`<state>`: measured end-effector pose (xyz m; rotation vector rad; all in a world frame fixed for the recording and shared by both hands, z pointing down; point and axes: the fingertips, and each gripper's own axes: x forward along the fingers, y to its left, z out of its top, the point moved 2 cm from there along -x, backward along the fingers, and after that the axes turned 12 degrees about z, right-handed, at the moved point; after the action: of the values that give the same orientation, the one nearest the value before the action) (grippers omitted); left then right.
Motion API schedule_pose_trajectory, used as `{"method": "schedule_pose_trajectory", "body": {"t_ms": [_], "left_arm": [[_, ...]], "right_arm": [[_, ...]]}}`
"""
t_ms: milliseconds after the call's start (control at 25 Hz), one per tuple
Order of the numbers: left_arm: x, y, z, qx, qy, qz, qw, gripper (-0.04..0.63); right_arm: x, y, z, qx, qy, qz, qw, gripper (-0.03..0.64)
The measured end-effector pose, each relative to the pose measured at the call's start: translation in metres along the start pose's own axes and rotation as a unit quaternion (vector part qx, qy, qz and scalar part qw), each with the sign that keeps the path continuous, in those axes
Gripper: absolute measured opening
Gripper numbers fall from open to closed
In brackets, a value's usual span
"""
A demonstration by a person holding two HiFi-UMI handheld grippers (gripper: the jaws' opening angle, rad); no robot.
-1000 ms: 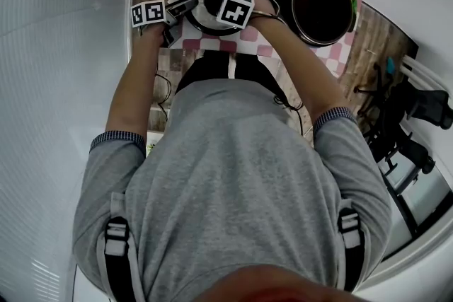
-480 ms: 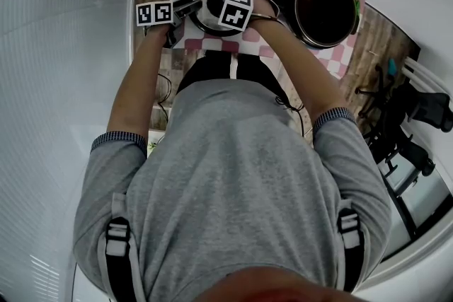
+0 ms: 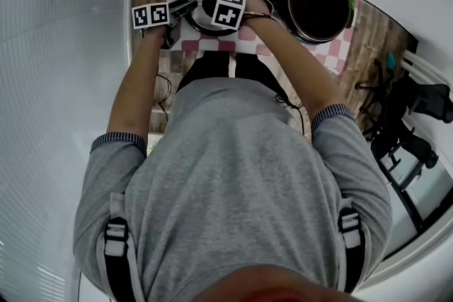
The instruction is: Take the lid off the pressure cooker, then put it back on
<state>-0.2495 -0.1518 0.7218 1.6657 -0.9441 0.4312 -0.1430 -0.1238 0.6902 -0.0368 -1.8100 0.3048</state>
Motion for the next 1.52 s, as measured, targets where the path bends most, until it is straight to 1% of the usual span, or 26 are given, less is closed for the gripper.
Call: {"method": "schedule_pose_trajectory", "body": {"t_ms": [80, 160, 240, 400, 520, 600, 640, 720, 800, 840, 920, 1040, 1120, 1200, 1240, 1320, 1360, 1400, 1440, 1520], "left_arm": [[-0.001, -0.001, 0.003, 0.009, -0.007, 0.009, 0.9999, 0.324], [-0.003, -0.001, 0.007, 0.018, -0.017, 0.022, 0.9994, 0.324], [-0.007, -0.003, 0.012, 0.026, -0.028, 0.029, 0.9988, 0.324], [-0.019, -0.011, 0.020, 0.053, -0.051, 0.044, 0.9963, 0.324], [-0.031, -0.024, 0.026, 0.084, -0.067, 0.045, 0.9932, 0.324], [-0.041, -0.035, 0.033, 0.114, -0.090, 0.044, 0.9884, 0.324], [-0.048, -0.043, 0.037, 0.133, -0.105, 0.044, 0.9846, 0.324], [-0.063, -0.057, 0.046, 0.176, -0.136, 0.049, 0.9737, 0.324], [-0.079, -0.074, 0.055, 0.218, -0.168, 0.054, 0.9598, 0.324], [-0.088, -0.083, 0.059, 0.232, -0.184, 0.051, 0.9538, 0.324], [-0.109, -0.107, 0.067, 0.243, -0.216, 0.031, 0.9453, 0.325], [-0.142, -0.149, 0.076, 0.250, -0.260, -0.012, 0.9326, 0.325], [-0.165, -0.177, 0.080, 0.266, -0.289, -0.034, 0.9192, 0.325], [-0.187, -0.205, 0.082, 0.282, -0.314, -0.055, 0.9050, 0.325], [-0.197, -0.218, 0.084, 0.286, -0.325, -0.067, 0.8990, 0.325], [-0.215, -0.240, 0.086, 0.295, -0.344, -0.083, 0.8875, 0.325], [-0.223, -0.249, 0.086, 0.304, -0.354, -0.086, 0.8806, 0.325], [-0.230, -0.257, 0.086, 0.317, -0.363, -0.085, 0.8719, 0.325], [-0.236, -0.264, 0.085, 0.335, -0.375, -0.080, 0.8607, 0.325], [-0.244, -0.274, 0.081, 0.377, -0.402, -0.064, 0.8320, 0.325]], "right_arm": [[-0.007, 0.001, 0.002, -0.003, 0.002, -0.003, 1.000, 0.418], [-0.015, 0.002, 0.004, -0.006, -0.002, -0.008, 1.000, 0.422], [-0.025, 0.004, 0.007, -0.001, -0.016, -0.012, 1.000, 0.422], [-0.052, 0.008, 0.013, 0.025, -0.071, -0.021, 0.997, 0.422], [-0.077, 0.009, 0.015, 0.045, -0.118, -0.034, 0.991, 0.421], [-0.097, 0.010, 0.016, 0.054, -0.154, -0.046, 0.985, 0.420], [-0.108, 0.012, 0.018, 0.058, -0.177, -0.052, 0.981, 0.420], [-0.135, 0.014, 0.021, 0.067, -0.234, -0.067, 0.968, 0.420], [-0.164, 0.016, 0.023, 0.076, -0.296, -0.087, 0.948, 0.420], [-0.177, 0.018, 0.022, 0.082, -0.325, -0.096, 0.937, 0.420], [-0.198, 0.022, 0.016, 0.104, -0.379, -0.104, 0.913, 0.420], [-0.225, 0.032, 0.005, 0.144, -0.455, -0.104, 0.873, 0.431], [-0.246, 0.043, -0.002, 0.146, -0.491, -0.127, 0.849, 0.434], [-0.267, 0.054, -0.008, 0.130, -0.513, -0.171, 0.831, 0.433], [-0.277, 0.059, -0.011, 0.121, -0.519, -0.194, 0.823, 0.433], [-0.294, 0.069, -0.015, 0.107, -0.524, -0.229, 0.813, 0.433], [-0.302, 0.074, -0.016, 0.102, -0.528, -0.242, 0.808, 0.431], [-0.309, 0.080, -0.017, 0.097, -0.534, -0.253, 0.801, 0.431], [-0.315, 0.085, -0.018, 0.093, -0.542, -0.262, 0.793, 0.430], [-0.325, 0.091, -0.020, 0.082, -0.557, -0.279, 0.778, 0.413]]}}
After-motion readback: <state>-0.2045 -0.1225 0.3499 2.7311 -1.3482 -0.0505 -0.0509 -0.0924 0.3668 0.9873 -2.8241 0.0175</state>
